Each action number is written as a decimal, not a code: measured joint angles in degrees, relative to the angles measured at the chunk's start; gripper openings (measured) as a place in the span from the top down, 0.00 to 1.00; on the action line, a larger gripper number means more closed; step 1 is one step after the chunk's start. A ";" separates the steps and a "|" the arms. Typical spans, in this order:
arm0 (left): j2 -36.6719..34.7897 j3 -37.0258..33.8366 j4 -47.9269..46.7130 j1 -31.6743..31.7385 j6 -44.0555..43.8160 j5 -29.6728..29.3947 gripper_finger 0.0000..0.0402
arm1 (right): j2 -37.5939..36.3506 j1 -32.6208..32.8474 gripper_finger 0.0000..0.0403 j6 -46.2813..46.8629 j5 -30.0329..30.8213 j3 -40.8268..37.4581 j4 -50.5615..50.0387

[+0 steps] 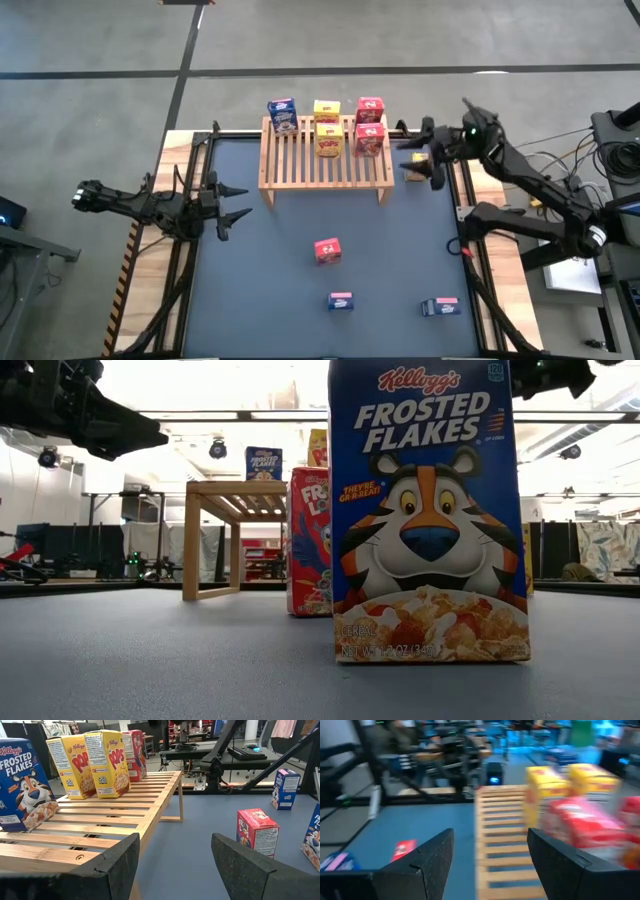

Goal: Stack cereal on shelf
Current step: Put the red cereal box on the shelf aligned with the other red cereal boxes

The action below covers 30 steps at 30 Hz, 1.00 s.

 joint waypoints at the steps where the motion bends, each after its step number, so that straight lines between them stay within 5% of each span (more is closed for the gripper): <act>1: 0.00 0.00 0.01 0.00 -0.02 0.00 0.42 | -0.25 1.83 0.40 -0.30 0.01 -1.32 1.45; 5: -0.02 0.00 0.01 0.00 0.00 -0.02 0.42 | -0.29 9.33 0.40 -1.87 0.27 -5.42 7.77; 17: -0.02 0.00 0.00 -0.01 0.00 0.00 0.42 | 9.96 31.60 0.40 -5.18 18.97 -9.16 20.41; 30: -0.02 0.00 0.01 0.00 0.00 0.00 0.42 | 26.09 38.05 0.40 -0.60 22.13 -9.16 31.86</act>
